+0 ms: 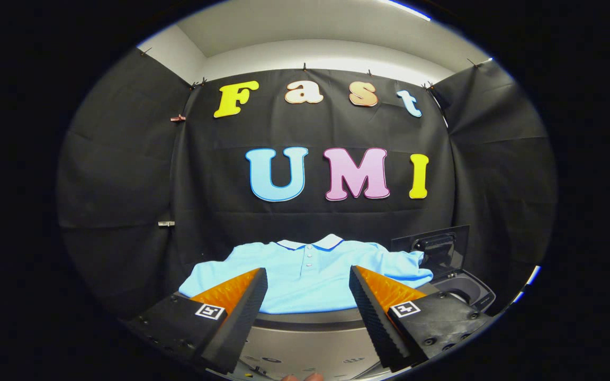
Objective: Put the clothes into the washing machine and then close the washing machine lid.
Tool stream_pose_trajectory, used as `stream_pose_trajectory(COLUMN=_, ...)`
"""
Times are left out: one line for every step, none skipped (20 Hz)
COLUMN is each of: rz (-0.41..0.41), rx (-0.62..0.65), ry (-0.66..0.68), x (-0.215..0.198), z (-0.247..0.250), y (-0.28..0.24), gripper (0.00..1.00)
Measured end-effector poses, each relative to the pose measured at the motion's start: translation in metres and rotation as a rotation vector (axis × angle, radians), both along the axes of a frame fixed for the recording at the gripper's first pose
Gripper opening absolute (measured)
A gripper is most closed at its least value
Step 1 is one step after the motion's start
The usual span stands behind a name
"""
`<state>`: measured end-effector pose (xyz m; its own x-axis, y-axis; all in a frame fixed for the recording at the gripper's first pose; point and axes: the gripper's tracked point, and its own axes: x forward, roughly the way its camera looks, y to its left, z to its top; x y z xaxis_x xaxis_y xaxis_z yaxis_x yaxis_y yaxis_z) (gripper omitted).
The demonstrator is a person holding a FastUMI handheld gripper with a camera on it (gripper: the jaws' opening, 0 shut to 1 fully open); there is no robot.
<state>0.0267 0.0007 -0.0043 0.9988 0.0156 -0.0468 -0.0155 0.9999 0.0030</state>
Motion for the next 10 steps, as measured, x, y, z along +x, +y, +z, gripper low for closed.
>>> stream_pose_trajectory(rz=-0.002, rx=0.012, ry=-0.008, x=0.008, z=0.006, y=0.001, gripper=0.97)
stream_pose_trajectory(rz=-0.004, rx=0.025, ry=-0.008, x=0.015, z=0.012, y=-0.001, gripper=0.97)
stream_pose_trajectory(rz=-0.008, rx=0.035, ry=-0.006, x=0.025, z=0.016, y=0.0, gripper=0.97)
stream_pose_trajectory(rz=-0.015, rx=0.039, ry=-0.005, x=0.03, z=0.019, y=-0.002, gripper=0.97)
stream_pose_trajectory(rz=-0.026, rx=0.036, ry=0.005, x=0.039, z=0.021, y=-0.004, gripper=0.97)
stream_pose_trajectory(rz=-0.028, rx=0.032, ry=0.011, x=0.05, z=0.023, y=-0.003, gripper=0.97)
stream_pose_trajectory(rz=-0.032, rx=0.023, ry=0.025, x=0.061, z=0.024, y=-0.002, gripper=0.97)
stream_pose_trajectory(rz=-0.032, rx=0.012, ry=0.039, x=0.072, z=0.024, y=-0.003, gripper=0.99)
stream_pose_trajectory(rz=-0.037, rx=-0.002, ry=0.056, x=0.082, z=0.023, y=-0.004, gripper=0.99)
stream_pose_trajectory(rz=-0.046, rx=-0.019, ry=0.083, x=0.091, z=0.021, y=-0.006, gripper=0.99)
